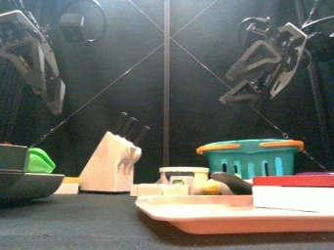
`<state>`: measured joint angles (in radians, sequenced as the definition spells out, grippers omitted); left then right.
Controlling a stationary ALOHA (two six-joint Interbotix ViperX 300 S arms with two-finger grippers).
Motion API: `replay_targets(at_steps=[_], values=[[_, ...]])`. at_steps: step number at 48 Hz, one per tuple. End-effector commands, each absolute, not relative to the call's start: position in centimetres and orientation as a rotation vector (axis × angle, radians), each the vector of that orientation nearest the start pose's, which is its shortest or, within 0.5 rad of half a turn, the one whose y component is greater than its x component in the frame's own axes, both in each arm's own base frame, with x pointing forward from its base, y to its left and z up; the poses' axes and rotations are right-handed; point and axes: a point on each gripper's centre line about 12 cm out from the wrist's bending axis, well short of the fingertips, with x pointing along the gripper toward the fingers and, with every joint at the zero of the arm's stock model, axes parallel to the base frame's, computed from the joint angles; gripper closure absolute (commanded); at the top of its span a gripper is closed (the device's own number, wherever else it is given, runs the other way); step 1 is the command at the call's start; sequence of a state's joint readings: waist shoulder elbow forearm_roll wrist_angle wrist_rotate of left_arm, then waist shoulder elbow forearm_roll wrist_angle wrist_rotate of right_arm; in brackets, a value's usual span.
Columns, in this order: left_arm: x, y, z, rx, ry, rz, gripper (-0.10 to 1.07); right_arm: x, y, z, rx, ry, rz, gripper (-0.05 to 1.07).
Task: Grab peas
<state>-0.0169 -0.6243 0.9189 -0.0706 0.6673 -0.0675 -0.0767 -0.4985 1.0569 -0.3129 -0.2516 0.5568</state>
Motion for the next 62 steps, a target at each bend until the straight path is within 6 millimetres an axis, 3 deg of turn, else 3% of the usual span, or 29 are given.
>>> replay_targets(at_steps=[1, 11, 20, 27, 62], values=[[23.0, -1.5, 22.5, -0.083, 0.944, 0.046, -0.02, 27.7, -1.2, 22.6, 0.284, 0.308, -0.041, 0.04], [22.4, -4.2, 21.0, -0.087, 0.897, 0.056, -0.02, 28.0, -1.1, 21.9, 0.287, 0.335, -0.042, 0.04], [22.0, -5.3, 18.4, -0.099, 0.950, 0.095, -0.02, 28.5, -1.0, 21.1, 0.288, 0.363, -0.041, 0.04], [22.3, -6.3, 17.8, -0.084, 0.962, 0.083, -0.02, 28.7, -1.0, 20.7, 0.288, 0.380, -0.043, 0.04], [23.3, -8.0, 13.6, -0.094, 1.071, 0.045, -0.02, 29.7, -1.0, 19.0, 0.289, 0.440, -0.047, 0.04]])
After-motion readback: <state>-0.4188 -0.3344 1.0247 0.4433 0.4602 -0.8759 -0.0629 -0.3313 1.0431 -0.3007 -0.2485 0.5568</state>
